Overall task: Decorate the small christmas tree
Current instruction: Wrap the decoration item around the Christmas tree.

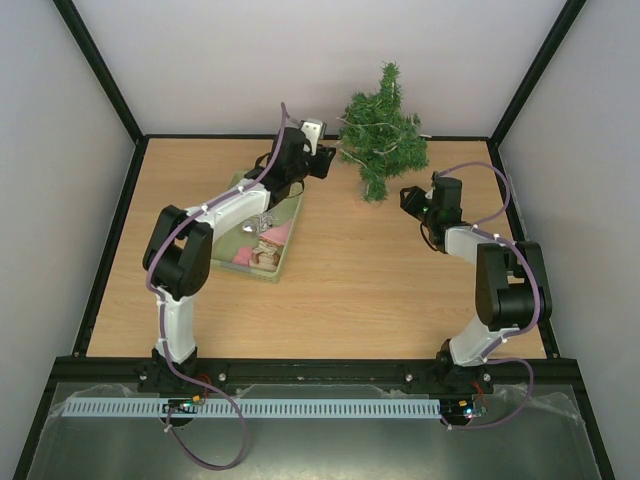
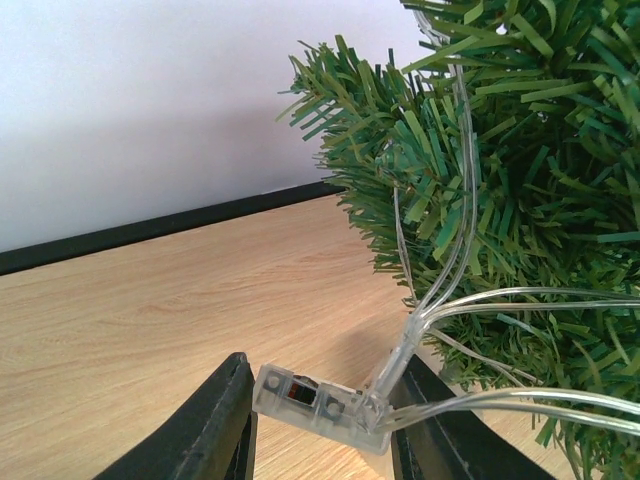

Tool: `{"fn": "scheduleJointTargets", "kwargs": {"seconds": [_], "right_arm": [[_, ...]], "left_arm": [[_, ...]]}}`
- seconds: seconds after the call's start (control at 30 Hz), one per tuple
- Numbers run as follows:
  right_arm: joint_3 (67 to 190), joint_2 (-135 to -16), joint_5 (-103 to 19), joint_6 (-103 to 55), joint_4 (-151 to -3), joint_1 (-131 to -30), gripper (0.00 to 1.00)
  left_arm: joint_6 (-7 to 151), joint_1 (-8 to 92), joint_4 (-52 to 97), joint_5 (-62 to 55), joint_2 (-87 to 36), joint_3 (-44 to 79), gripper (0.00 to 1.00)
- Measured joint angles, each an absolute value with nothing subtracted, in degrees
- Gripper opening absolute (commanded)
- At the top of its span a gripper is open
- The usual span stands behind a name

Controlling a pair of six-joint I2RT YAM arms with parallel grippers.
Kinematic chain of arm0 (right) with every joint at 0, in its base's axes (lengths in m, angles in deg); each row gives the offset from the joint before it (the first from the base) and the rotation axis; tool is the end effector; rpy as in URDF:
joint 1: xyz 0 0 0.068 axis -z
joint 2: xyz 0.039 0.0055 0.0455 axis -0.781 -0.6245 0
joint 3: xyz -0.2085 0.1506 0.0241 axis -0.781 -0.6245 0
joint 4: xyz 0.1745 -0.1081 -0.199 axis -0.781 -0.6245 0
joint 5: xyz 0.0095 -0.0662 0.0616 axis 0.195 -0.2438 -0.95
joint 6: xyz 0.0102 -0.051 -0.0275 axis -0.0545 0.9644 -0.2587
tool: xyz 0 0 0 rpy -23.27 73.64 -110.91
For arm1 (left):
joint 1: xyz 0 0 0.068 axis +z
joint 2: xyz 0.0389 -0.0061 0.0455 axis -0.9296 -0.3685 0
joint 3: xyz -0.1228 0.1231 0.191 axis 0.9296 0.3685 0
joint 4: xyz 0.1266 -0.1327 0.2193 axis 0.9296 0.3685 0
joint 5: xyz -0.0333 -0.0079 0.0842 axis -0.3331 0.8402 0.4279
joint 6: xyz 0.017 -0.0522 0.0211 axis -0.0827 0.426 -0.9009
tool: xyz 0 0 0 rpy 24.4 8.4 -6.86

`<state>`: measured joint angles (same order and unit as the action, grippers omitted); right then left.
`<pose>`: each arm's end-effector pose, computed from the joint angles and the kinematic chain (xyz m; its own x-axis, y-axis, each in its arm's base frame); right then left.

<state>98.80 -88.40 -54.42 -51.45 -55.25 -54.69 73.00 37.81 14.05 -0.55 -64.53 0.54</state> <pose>0.3637 0.0360 0.1499 -0.5759 0.4971 -0.6490 -0.0482 0.7719 0.6340 0.4347 -0.2611 0.2490 -0.3336 -0.0488 -0.9415 0.5223 0.8218 -0.2277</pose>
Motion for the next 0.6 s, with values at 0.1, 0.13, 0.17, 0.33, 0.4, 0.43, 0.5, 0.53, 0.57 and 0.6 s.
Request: {"fn": "scheduleJointTargets", "kwargs": {"seconds": [0.1,0.13,0.17,0.33,0.4,0.43,0.5,0.53,0.57,0.6], "right_arm": [[98.8,-88.4,-54.4,-51.3,-55.3,-54.7,0.38],[98.8,-88.4,-54.4,-51.3,-55.3,-54.7,0.38],[98.8,-88.4,-54.4,-51.3,-55.3,-54.7,0.38],[98.8,-88.4,-54.4,-51.3,-55.3,-54.7,0.38],[98.8,-88.4,-54.4,-51.1,-55.3,-54.7,0.38],[98.8,-88.4,-54.4,-51.0,-55.3,-54.7,0.38],[98.8,-88.4,-54.4,-51.0,-55.3,-54.7,0.38],[98.8,-88.4,-54.4,-50.9,-55.3,-54.7,0.38],[98.8,-88.4,-54.4,-50.9,-55.3,-54.7,0.38],[98.8,-88.4,-54.4,-50.9,-55.3,-54.7,0.38]], "left_arm": [[73.2,37.8,14.1,-0.6,-64.5,0.5,0.29],[73.2,37.8,14.1,-0.6,-64.5,0.5,0.28],[73.2,37.8,14.2,-0.6,-64.5,0.5,0.29],[74.0,37.9,13.9,-1.6,-64.5,-1.8,0.28],[74.8,38.1,13.6,-2.3,-64.5,-2.9,0.29],[75.2,38.2,13.4,-2.7,-64.5,-3.3,0.29],[75.9,38.6,13.2,-3.2,-64.5,-4.2,0.28],[76.3,38.8,13.1,-3.4,-64.6,-4.4,0.29],[76.6,39.1,13.1,-3.5,-64.6,-4.7,0.29],[76.8,39.3,13.0,-3.6,-64.8,-4.9,0.29]]}}
